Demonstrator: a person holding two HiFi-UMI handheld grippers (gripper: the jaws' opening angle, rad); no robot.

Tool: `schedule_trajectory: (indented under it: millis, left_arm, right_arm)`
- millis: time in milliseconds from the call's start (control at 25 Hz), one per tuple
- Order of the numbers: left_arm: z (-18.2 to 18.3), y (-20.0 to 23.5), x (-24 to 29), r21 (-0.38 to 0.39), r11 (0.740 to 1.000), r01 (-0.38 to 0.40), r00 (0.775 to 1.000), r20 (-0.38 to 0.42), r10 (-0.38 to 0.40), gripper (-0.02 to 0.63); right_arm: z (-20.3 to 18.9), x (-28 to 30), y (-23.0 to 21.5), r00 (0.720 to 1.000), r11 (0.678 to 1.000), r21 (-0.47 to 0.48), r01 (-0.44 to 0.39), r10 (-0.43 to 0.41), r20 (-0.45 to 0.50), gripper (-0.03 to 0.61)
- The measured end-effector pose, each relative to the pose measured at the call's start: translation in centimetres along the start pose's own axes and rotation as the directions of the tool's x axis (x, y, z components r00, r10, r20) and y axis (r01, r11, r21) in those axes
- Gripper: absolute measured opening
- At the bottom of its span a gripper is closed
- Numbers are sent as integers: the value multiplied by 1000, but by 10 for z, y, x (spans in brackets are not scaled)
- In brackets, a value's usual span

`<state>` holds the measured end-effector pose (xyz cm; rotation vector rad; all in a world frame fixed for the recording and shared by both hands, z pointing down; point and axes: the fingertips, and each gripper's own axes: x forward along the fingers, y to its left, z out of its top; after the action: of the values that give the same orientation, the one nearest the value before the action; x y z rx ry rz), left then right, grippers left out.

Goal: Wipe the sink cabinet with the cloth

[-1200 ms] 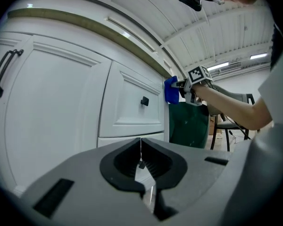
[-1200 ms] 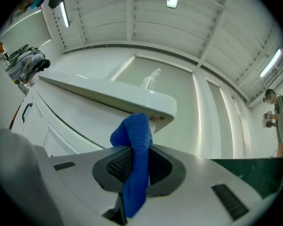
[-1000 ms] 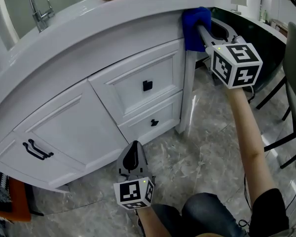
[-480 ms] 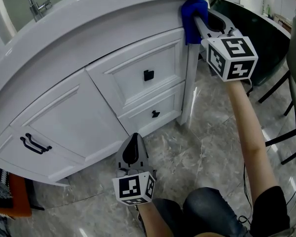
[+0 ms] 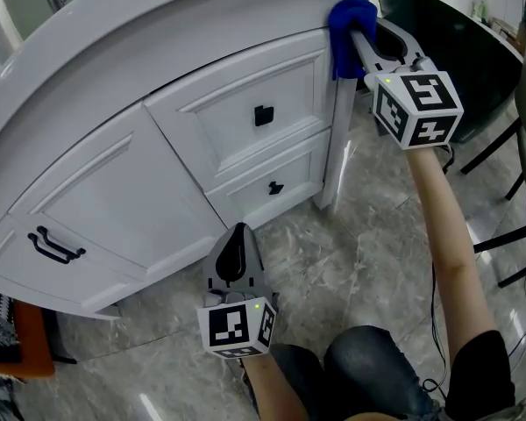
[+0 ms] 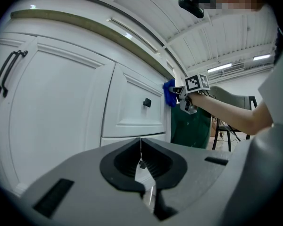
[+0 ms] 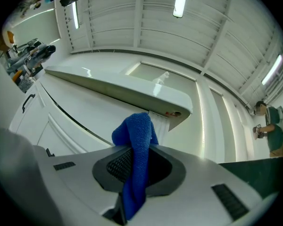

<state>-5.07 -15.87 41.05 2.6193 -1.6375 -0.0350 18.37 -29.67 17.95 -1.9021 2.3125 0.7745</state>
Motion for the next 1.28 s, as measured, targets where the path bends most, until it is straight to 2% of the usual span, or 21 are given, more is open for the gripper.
schedule_trajectory:
  millis: [320,600,1280]
  left_arm:
    - [-1,0,2,-1,1000,-4,1000,-5,4,6]
    - [-2,-2,2,5,1000,-3,1000,-12,3,6]
    - [-4,-9,6,23,1000,-6,1000,-26,6,6]
  right_arm:
    - [-22,-7,4,999,999,43,-30,30,-12,60]
    - [-46,-15,12,1000,1000,22,-21,21,-9,60]
    - [-105,-36,35,996,997,17,-69,70,-47,60]
